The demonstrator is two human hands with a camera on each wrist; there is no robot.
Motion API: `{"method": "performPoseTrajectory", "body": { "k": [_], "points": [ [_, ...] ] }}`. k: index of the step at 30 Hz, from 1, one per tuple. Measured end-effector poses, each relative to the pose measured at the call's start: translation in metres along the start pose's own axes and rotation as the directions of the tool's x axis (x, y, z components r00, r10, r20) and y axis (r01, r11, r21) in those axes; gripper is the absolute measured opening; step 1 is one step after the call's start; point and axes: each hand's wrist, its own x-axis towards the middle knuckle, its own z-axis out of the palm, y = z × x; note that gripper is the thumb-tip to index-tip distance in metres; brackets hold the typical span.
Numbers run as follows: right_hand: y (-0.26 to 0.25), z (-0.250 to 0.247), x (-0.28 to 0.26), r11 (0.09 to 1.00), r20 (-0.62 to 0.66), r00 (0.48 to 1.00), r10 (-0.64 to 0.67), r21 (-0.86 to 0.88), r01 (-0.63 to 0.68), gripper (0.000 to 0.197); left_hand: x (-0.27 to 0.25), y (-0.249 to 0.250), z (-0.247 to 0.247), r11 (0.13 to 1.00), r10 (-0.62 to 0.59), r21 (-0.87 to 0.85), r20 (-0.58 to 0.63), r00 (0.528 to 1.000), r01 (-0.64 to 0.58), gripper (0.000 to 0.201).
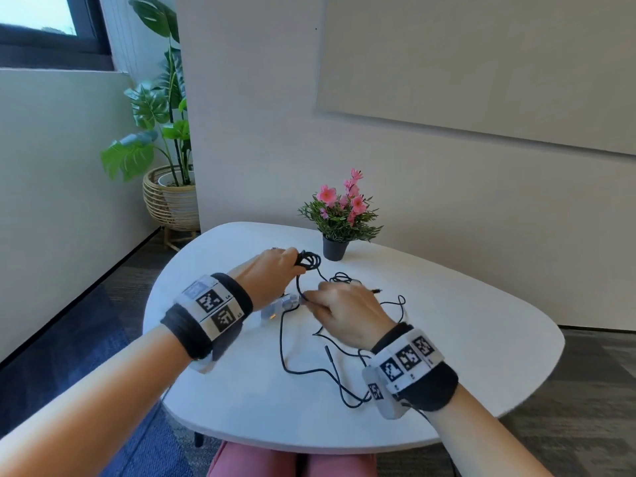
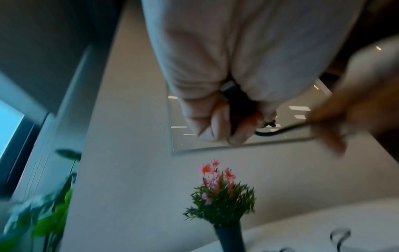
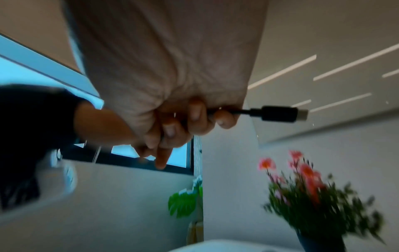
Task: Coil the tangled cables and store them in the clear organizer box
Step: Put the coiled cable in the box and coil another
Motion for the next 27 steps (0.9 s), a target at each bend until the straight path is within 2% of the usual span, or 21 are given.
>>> {"method": "performPoseTrajectory", "body": {
  "k": [3, 5, 8, 10, 13, 16, 18, 20, 23, 25, 27],
  "points": [
    [0.011, -0.023, 0.007, 0.999, -0.016, 0.999, -0.037, 0.025, 0.038, 0.024, -0.007, -0.008, 0.010, 0.983, 0.066, 0.164, 0.118, 0.991, -0.085, 0.020],
    [0.016, -0.035, 0.015, 0.998, -0.003, 0.999, -0.045, 0.046, 0.045, 0.020, -0.009, -0.003, 0.015, 0.976, 0.118, 0.162, 0.182, 0.976, -0.148, 0.016],
    [0.023, -0.043, 0.026, 0.974, -0.041, 0.998, -0.053, 0.220, 0.061, 0.012, -0.005, 0.003, 0.020, 0.958, 0.245, 0.111, 0.155, 0.957, -0.264, 0.024],
    [0.030, -0.046, 0.028, 0.899, -0.105, 0.994, 0.003, 0.436, 0.043, 0.009, -0.004, 0.002, 0.017, 0.952, 0.301, 0.037, 0.078, 0.950, -0.305, 0.027],
    [0.037, -0.044, 0.026, 0.738, -0.165, 0.976, 0.141, 0.674, 0.007, 0.010, -0.007, 0.002, 0.011, 0.927, 0.353, -0.082, -0.134, 0.926, -0.365, 0.024],
    [0.035, -0.027, 0.025, 0.593, -0.194, 0.937, 0.292, 0.805, -0.018, 0.016, -0.009, 0.009, 0.007, 0.925, 0.249, -0.228, -0.244, 0.937, -0.305, 0.019],
    [0.030, -0.013, 0.021, 0.550, -0.133, 0.921, 0.367, 0.829, -0.099, 0.016, -0.009, 0.013, 0.009, 0.912, 0.133, -0.324, -0.343, 0.930, -0.250, 0.014],
    [0.024, 0.000, 0.014, 0.625, -0.068, 0.936, 0.347, 0.760, -0.176, 0.023, -0.007, 0.012, 0.013, 0.895, 0.010, -0.408, -0.390, 0.921, -0.182, 0.011],
    [0.013, 0.004, 0.003, 0.814, -0.101, 0.967, 0.233, 0.565, -0.137, 0.025, -0.003, 0.008, 0.018, 0.903, -0.070, -0.417, -0.372, 0.925, -0.100, 0.014],
    [0.006, 0.000, 0.000, 0.947, -0.083, 0.987, 0.137, 0.304, -0.106, 0.023, 0.000, 0.004, 0.021, 0.930, -0.081, -0.365, -0.342, 0.936, -0.053, 0.019],
    [0.003, -0.003, -0.002, 0.998, -0.010, 0.998, 0.056, 0.028, -0.056, 0.023, -0.001, -0.001, 0.025, 0.956, -0.015, -0.285, -0.258, 0.966, -0.061, 0.023]
  ]
}}
